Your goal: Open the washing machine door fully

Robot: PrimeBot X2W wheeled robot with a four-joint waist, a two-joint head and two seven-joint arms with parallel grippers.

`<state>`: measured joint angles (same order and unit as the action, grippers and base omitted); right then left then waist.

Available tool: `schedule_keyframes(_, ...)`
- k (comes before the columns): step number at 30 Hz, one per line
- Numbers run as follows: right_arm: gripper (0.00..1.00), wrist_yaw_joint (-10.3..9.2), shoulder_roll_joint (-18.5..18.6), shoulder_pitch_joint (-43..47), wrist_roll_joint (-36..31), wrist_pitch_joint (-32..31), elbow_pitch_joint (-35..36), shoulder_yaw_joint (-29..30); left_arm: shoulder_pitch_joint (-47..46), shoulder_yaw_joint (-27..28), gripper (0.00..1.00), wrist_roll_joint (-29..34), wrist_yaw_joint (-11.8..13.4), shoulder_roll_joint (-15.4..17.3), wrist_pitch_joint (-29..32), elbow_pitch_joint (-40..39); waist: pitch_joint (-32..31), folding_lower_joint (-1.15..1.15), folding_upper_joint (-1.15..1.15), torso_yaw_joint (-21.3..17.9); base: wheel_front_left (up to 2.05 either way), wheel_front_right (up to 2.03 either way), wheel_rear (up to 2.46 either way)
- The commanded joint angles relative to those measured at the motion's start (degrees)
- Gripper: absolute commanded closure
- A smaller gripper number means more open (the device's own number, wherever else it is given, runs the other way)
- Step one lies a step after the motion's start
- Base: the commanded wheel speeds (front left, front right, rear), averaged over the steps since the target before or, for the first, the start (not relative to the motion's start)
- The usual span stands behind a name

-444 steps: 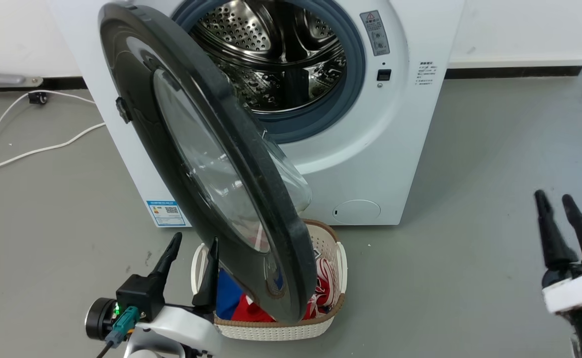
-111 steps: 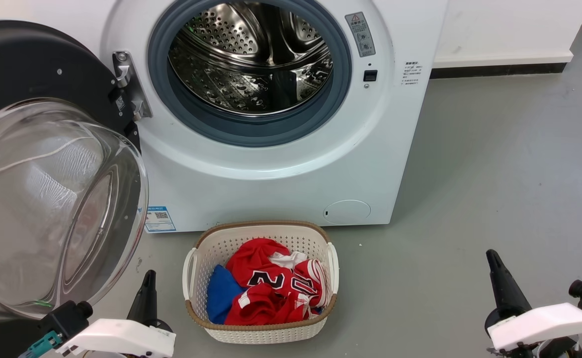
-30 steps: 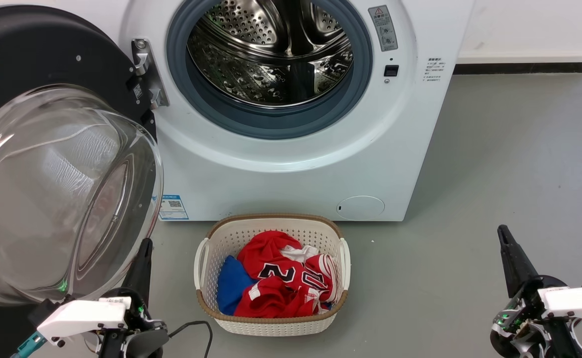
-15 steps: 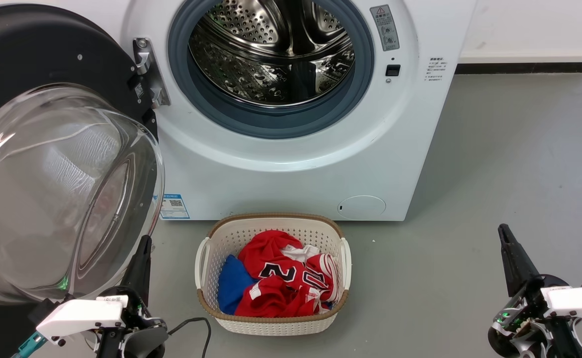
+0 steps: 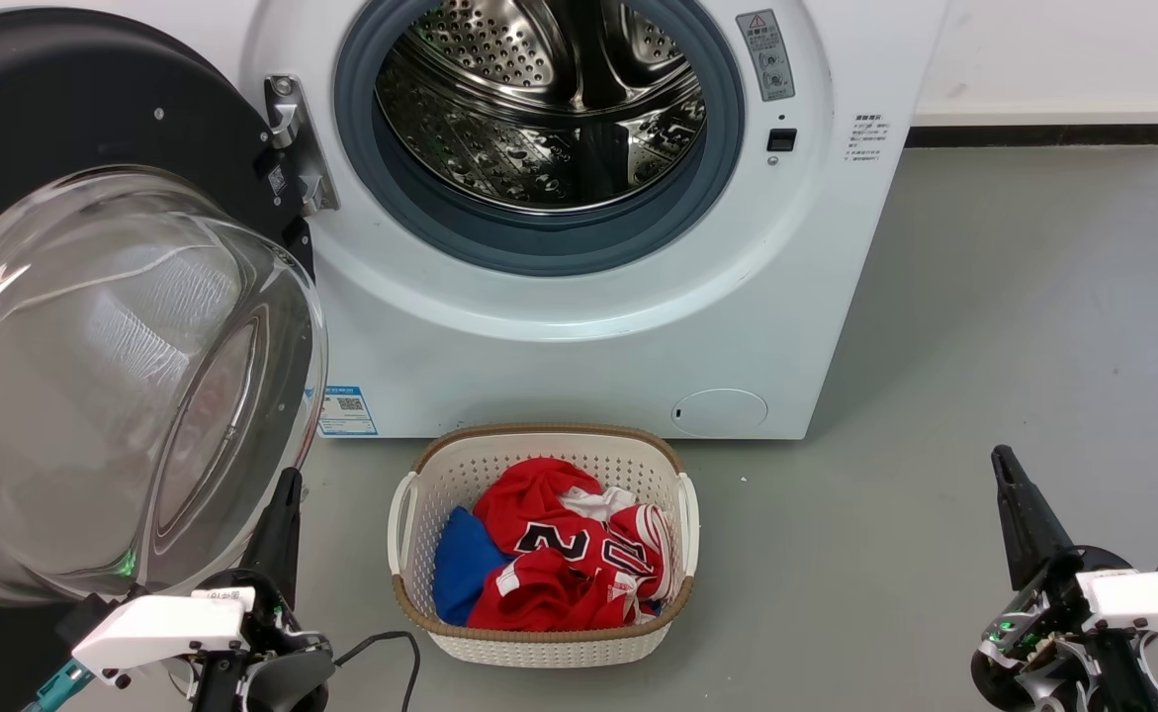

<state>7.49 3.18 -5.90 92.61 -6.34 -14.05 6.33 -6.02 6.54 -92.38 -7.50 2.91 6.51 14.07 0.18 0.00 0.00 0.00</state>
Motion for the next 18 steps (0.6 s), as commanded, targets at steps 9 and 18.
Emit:
schedule_keyframes(9,1.0,0.0,-0.3,-0.6,-0.1,-0.2,0.0,0.1,-0.5,0.2,1.0,-0.1,-0.1,-0.2,0.3,0.0,0.0,0.0,0.0,0.0,0.0,0.0,0.0)
schedule_keyframes(18,1.0,0.0,-0.3,-0.6,-0.2,-0.2,0.0,0.2,-0.5,0.2,1.0,-0.1,-0.1,-0.2,0.3,0.0,0.0,0.0,0.0,0.0,0.0,0.0,0.0)
